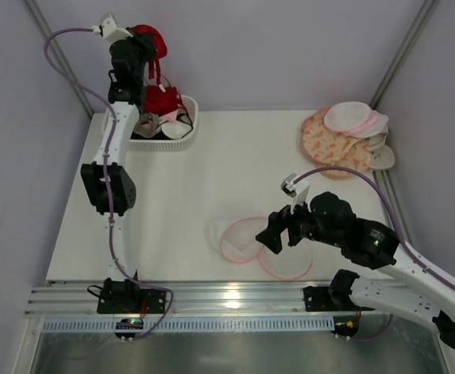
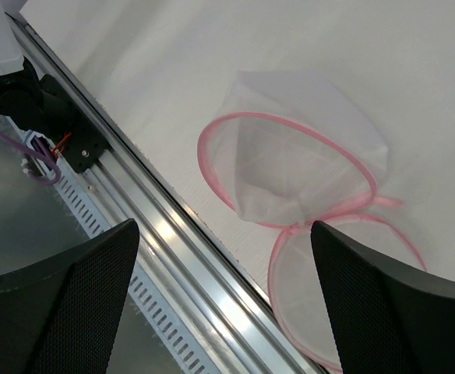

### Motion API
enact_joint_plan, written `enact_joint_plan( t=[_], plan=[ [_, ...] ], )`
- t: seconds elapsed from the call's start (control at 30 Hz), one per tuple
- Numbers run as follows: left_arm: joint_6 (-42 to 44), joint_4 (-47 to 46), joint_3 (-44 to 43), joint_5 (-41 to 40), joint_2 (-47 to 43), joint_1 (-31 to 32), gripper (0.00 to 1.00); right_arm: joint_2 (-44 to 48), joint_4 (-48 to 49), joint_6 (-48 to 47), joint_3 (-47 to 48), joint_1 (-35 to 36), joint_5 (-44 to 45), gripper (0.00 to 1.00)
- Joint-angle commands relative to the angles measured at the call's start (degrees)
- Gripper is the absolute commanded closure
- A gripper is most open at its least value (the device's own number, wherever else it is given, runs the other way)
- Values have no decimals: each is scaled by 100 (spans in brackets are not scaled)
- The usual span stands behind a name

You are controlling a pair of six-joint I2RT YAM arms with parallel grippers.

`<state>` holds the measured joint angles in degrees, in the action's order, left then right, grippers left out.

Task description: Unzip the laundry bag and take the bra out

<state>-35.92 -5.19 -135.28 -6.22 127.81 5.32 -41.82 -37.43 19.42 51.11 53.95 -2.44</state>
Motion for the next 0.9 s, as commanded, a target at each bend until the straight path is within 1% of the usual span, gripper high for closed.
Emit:
enact_joint_plan(
  t=[0.0,0.03,0.1,0.13,0.17,0.2,0.23,0.27,0.33,0.37,0.4,0.43,0.47,0.5,0.53,0.57,0.6,0.63,0.67,0.7,0.73,0.77,0.8,0.83,0.87],
  plan=[
    [-292,-52,-122,-11,411,-22,92,-150,-63,-140,267,27,165,6],
    [-449,-17,-43,-2,533,-31,86,-194,-19,-140,276,27,139,6],
    [-626,44,195,103,648,-66,80,-326,16,-123,312,28,129,6],
    [-835,166,274,147,710,-66,67,-370,25,-88,312,27,121,6],
    [-951,228,388,321,815,-101,59,-414,77,-70,303,27,103,6],
    [-1056,273,450,436,851,-128,53,-475,104,-61,294,19,94,6],
    [-1144,290,511,489,877,-137,40,-493,122,-26,277,19,94,6],
    [-1232,360,564,499,869,-145,36,-511,148,0,276,19,129,6],
    [-1285,318,914,560,711,-145,32,-494,166,27,241,19,217,6],
    [-1329,143,1099,560,597,-145,27,-467,192,105,233,19,600,6],
    [-1364,80,1475,586,274,-145,24,-397,184,167,198,19,787,6],
    [-1382,1,1661,587,106,-145,7,-371,166,237,206,19,989,6],
    [-1409,-69,1837,761,-79,-137,1,-362,79,394,215,1,1173,5],
    [-1487,-139,2013,823,-272,-137,1,-362,26,492,241,-8,1576,5],
    [-1523,-175,2389,867,-700,-128,0,-423,-53,597,267,-16,1832,5],
    [-1549,-219,2593,929,-922,-111,1,-484,-315,755,302,-16,2130,5],
    [-1576,-297,2812,973,-1159,-93,1,-554,-483,1096,381,-34,2742,5],
    [-1558,-350,3041,991,-1640,-67,1,-651,-693,1325,443,-51,3070,5],
    [-1550,-368,3478,1043,-1880,3,1,-887,-1209,1606,504,-69,3396,5],
    [-1549,-360,3691,1087,-2117,30,0,-993,-1475,2183,566,-113,3651,5],
    [-1567,-421,3928,1192,-2581,100,0,-1108,-1956,2476,575,-139,3984,5],
    [-1558,-447,4383,1219,-2812,135,1,-1370,-2213,2836,593,-192,4101,5],
    [-1567,-395,4605,1237,-3049,171,0,-1503,-2494,3231,593,-227,4189,5],
    [-1593,-456,4851,1263,-3512,214,1,-1635,-2915,3940,575,-314,4207,5],
    [-1611,-535,5115,1298,-3726,267,1,-1749,-3076,4277,549,-315,4181,5]
  ],
)
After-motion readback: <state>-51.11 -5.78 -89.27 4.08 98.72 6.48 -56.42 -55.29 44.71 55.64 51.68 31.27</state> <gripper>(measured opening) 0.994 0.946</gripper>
